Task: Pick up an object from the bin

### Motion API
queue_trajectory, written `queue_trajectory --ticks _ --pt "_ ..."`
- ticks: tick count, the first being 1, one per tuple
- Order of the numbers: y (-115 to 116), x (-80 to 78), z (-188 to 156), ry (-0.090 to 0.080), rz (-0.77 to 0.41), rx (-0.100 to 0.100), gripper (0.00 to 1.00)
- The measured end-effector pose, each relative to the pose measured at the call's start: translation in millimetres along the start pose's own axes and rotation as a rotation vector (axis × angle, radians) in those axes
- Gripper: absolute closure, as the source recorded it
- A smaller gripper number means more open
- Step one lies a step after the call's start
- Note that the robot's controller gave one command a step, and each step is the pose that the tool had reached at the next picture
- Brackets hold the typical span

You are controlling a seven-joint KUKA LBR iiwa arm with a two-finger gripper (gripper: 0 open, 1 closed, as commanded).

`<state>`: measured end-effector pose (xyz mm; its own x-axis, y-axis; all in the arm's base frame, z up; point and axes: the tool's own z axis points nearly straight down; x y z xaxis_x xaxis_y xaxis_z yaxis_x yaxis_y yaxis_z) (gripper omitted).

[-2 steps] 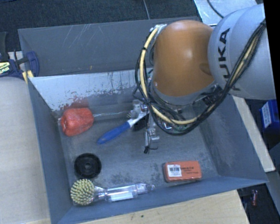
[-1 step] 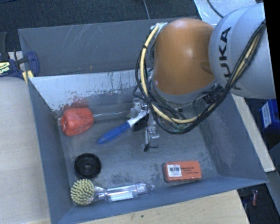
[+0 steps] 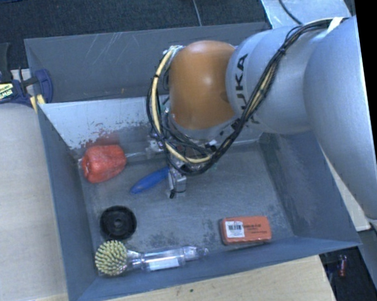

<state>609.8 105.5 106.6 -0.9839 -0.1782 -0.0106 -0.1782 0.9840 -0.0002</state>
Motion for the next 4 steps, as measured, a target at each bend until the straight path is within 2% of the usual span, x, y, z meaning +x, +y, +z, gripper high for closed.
queue_trajectory --ticks 1,2,3,4 --pt "3 -14.7 -36 -0.001 -0.083 0.0 0.0" --pt "5 3.7 7 0.002 0.174 0.0 0.0" --pt "-15 -0.9 35 -0.009 -0.082 0.0 0.0" --pt "3 3.7 34 -0.004 0.094 -0.001 1.0"
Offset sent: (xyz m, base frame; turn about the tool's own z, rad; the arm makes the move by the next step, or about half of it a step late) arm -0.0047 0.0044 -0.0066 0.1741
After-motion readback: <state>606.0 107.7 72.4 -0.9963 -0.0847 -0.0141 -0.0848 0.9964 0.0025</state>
